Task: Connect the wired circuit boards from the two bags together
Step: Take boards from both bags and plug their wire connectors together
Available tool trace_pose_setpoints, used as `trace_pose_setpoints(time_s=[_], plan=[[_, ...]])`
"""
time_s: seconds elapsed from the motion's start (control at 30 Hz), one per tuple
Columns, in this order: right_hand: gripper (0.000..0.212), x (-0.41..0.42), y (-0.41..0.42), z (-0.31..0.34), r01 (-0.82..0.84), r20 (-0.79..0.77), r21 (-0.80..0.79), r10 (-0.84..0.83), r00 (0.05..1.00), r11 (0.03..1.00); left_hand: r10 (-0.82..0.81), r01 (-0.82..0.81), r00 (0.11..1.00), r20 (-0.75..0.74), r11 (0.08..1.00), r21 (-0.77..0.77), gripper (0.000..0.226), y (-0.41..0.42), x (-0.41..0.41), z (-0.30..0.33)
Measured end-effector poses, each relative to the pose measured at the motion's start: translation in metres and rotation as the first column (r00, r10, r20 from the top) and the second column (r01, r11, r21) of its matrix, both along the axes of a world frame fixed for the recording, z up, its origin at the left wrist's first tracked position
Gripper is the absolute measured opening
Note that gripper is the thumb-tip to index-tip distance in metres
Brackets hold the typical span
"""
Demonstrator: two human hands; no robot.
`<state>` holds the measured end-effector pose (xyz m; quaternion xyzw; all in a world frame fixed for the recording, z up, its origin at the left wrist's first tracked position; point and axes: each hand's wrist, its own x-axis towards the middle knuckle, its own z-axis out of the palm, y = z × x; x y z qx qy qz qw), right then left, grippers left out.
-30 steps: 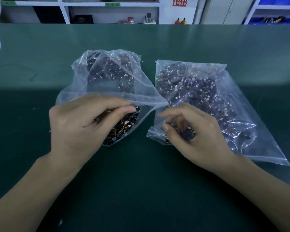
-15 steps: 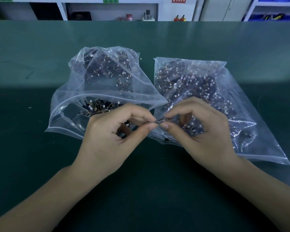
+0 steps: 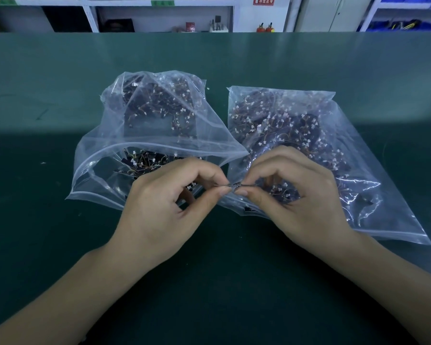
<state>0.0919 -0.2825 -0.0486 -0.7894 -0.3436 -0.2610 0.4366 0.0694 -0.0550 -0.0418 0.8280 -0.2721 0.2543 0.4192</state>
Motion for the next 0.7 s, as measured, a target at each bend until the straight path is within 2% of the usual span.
trace_pose_setpoints(time_s=[0.27,0.43,0.57,0.7], plan=[[0.011,0.0,-0.002,0.001,0.027,-0.003,-0.061,-0.027,1.0,0.998,0.03,-0.033,0.999,0.04,0.998,0.063,0.003,0.002,0.001,0.002],[0.047,-0.007,-0.004,0.002,0.045,-0.081,-0.162,-0.059,0.995,0.986,0.128,-0.135,0.976,0.177,0.99,0.028,0.006,0.009,0.001,0.009],[0.044,-0.006,-0.007,0.006,0.11,-0.028,-0.381,-0.131,0.991,0.918,0.092,-0.103,0.98,0.176,0.993,0.053,0.005,0.017,0.003,0.015],[0.034,-0.005,-0.009,0.008,0.141,-0.007,-0.405,-0.157,0.988,0.904,-0.006,-0.015,0.984,0.18,0.993,0.118,0.005,0.012,0.0,0.014]])
